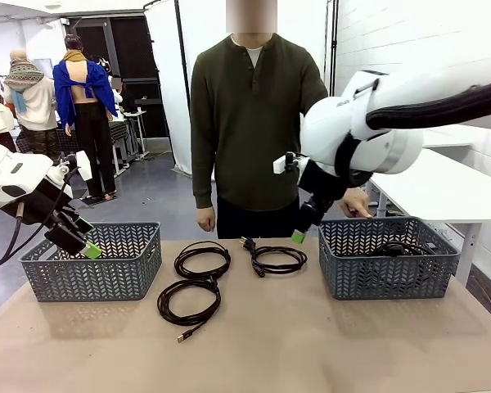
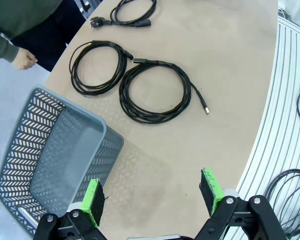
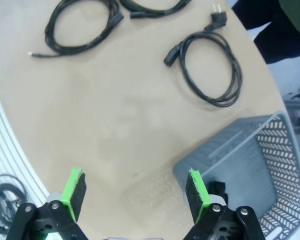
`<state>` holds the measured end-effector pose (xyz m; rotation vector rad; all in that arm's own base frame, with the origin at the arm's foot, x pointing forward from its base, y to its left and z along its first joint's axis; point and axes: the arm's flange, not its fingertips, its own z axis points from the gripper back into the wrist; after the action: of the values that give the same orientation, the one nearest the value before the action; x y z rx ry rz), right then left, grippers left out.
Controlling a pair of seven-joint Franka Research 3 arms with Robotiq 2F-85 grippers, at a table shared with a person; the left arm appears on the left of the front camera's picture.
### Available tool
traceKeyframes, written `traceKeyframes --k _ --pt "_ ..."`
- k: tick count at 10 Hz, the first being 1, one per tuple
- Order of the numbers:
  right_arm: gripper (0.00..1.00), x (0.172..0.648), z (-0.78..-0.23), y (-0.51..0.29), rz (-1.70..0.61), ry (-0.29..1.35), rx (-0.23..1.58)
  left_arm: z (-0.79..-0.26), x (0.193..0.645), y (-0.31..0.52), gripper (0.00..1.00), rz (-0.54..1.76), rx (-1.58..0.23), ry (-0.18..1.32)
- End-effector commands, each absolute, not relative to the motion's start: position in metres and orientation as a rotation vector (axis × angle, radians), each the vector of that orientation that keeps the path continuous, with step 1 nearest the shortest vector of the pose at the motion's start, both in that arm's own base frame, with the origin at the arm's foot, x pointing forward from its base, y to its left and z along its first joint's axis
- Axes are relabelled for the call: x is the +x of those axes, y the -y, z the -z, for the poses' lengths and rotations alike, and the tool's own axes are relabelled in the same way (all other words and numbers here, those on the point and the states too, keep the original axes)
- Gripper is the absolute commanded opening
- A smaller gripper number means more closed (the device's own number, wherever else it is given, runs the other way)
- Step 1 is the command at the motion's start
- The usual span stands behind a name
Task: Organize the cables according to human instructions.
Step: Pick up a bundle of cables and place it in the basket indicated by the human.
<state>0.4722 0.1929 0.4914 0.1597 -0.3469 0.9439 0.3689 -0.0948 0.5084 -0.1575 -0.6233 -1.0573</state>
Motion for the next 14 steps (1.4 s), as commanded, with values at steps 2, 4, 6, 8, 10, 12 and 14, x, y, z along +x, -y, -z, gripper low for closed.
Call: traceKeyframes --k 2,4,6,8,10,12,14 --pt "1.00 0.518 -0.484 -0.226 -0.854 0.309 0.126 -0.508 0.370 0.092 1.00 1.064 -0.177 0.628" --pt "1.00 0.551 -0.471 -0.248 -0.776 0.297 0.107 -0.508 0.370 0.092 1.00 1.064 -0.177 0.628" --pt "1.00 0.571 -0.452 -0.263 -0.745 0.288 0.095 -0.508 0.370 0.092 1.00 1.064 -0.177 0.628" --pt "1.00 0.586 -0.436 -0.269 -0.720 0.265 0.083 -0.508 0.370 0.092 1.00 1.064 -0.177 0.628" --pt "1.00 0.589 -0.429 -0.269 -0.718 0.242 0.086 -0.508 0.370 0.092 1.00 1.064 -0.177 0.628" --pt "1.00 0.583 -0.429 -0.266 -0.738 0.262 0.107 -0.508 0.370 0.092 1.00 1.064 -0.177 0.628" --pt "1.00 0.583 -0.429 -0.266 -0.738 0.262 0.107 -0.508 0.370 0.092 1.00 1.064 -0.177 0.628"
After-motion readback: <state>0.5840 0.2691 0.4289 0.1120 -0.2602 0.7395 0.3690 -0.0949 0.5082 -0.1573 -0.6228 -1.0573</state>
